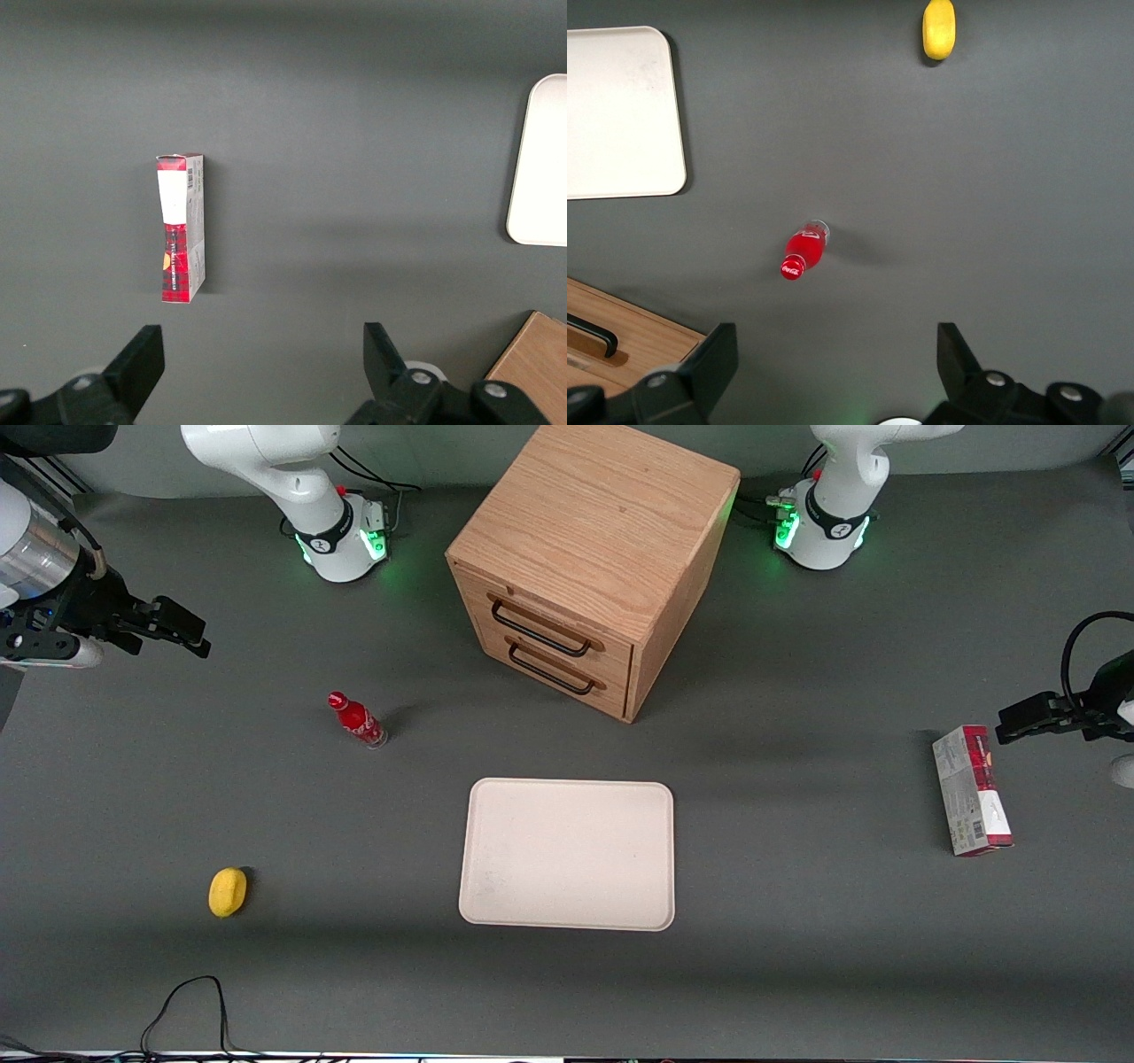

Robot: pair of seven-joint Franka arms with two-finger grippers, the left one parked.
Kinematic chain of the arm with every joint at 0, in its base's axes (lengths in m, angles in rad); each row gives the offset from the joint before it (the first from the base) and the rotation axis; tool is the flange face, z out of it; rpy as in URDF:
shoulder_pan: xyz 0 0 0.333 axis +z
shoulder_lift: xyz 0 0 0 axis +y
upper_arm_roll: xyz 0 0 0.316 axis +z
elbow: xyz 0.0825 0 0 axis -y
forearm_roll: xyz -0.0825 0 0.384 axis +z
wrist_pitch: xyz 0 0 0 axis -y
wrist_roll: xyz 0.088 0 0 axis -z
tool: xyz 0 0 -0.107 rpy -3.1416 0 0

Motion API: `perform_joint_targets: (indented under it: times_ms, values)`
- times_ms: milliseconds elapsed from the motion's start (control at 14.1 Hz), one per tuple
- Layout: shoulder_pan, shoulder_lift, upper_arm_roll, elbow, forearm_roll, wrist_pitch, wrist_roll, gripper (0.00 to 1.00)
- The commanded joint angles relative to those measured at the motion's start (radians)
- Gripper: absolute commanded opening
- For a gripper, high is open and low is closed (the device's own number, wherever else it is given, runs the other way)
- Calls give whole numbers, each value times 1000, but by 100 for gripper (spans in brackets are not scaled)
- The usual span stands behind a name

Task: Open upper drawer
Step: 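Move the right gripper toward the upper drawer's black handle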

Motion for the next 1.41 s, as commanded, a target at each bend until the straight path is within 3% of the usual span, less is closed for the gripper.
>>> perform_joint_targets:
  times_ms: [0, 212, 424, 990, 1131, 1343]
  values:
    - [1, 10, 7, 18, -11, -8, 24, 100]
    - [1, 56, 10, 59, 10, -9, 24, 100]
    - [4, 93, 51, 90, 130, -11, 30, 100]
    - [9, 267, 432, 350, 129, -63, 3, 100]
    - [9, 288, 499, 373, 133, -63, -156, 100]
    - [18, 340, 591, 378, 136, -63, -227, 100]
